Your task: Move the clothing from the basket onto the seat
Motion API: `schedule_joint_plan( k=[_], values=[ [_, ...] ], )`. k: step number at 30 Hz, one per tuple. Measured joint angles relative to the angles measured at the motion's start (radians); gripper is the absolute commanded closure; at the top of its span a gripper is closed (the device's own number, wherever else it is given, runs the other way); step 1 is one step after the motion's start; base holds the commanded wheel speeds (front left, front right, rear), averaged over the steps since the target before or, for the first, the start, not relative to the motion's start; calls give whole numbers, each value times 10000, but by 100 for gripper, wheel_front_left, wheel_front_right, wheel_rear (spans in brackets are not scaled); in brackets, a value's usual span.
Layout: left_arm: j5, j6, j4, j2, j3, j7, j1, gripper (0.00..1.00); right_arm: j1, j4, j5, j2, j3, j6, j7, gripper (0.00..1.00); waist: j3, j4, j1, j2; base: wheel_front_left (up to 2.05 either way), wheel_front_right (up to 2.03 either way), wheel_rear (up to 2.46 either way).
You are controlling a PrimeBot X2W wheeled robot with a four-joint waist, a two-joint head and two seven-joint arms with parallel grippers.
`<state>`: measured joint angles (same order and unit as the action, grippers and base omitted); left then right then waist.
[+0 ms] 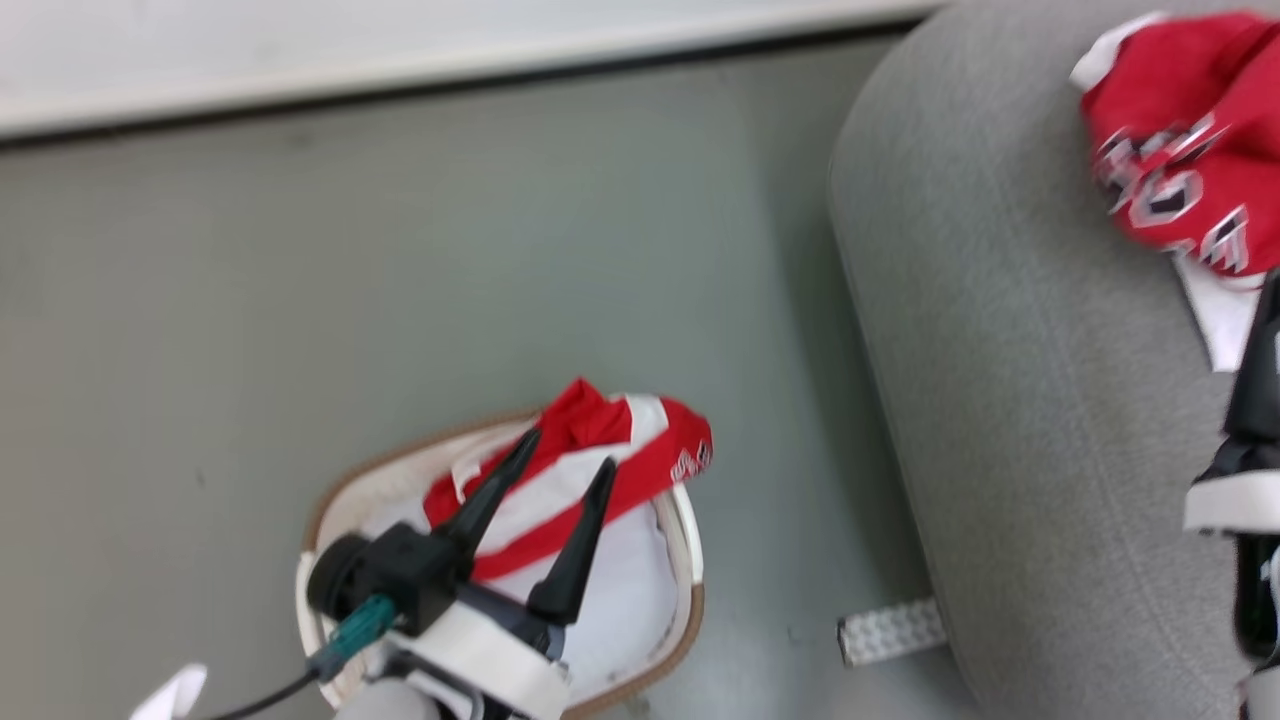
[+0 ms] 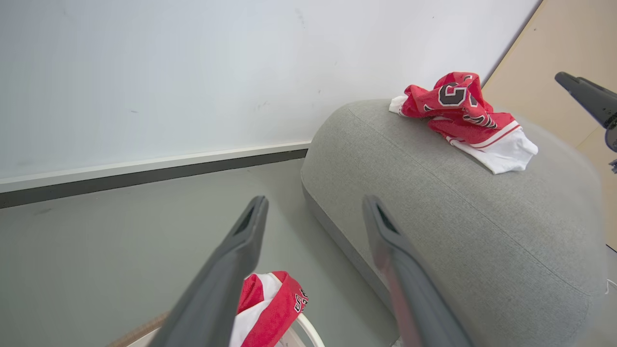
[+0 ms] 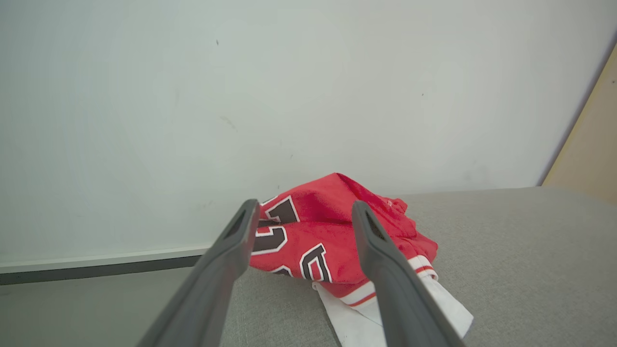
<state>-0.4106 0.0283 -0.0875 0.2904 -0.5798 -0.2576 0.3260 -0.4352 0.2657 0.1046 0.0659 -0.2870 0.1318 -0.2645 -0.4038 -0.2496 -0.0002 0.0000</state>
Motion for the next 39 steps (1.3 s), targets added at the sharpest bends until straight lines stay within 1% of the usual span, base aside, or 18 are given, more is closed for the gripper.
schedule_joint_plan(
  k=[6,12,15,19,22,27,34,39],
  values=[
    [-222,253,130,-157,610,-54,-1133,0,1102,-531,-94,-46,865,0,0,0,1419,112,-1,0,0,0,0],
    [-56,276,458,-343,1333,-63,-2163,0,2040,-972,-98,-90,1283,0,0,0,2534,368,-2,0,0,0,0],
    [155,238,493,-412,1657,-63,-2712,0,2550,-1034,-96,-107,1567,2,-2,0,3008,522,-2,1,0,0,0],
    [247,251,575,-497,2320,-63,-3418,0,3037,-1076,-265,-127,1977,2,0,0,3538,697,-1,1,0,0,0],
    [370,222,644,-556,2786,-65,-3800,0,3347,-1074,-414,-138,2217,0,-2,0,3774,856,-1,0,0,0,0],
    [541,15,617,-761,3457,-65,-4312,0,3770,-920,-364,-155,2727,0,-2,0,3978,1179,0,1,0,0,0],
    [905,-282,529,-1218,4372,-65,-4828,0,4077,-662,105,-163,3237,0,0,0,4186,1457,0,1,0,0,0],
    [1114,-522,546,-1565,5022,-65,-5045,0,4154,-545,161,-163,3492,0,0,0,4280,1533,1,1,0,0,0]
  ],
)
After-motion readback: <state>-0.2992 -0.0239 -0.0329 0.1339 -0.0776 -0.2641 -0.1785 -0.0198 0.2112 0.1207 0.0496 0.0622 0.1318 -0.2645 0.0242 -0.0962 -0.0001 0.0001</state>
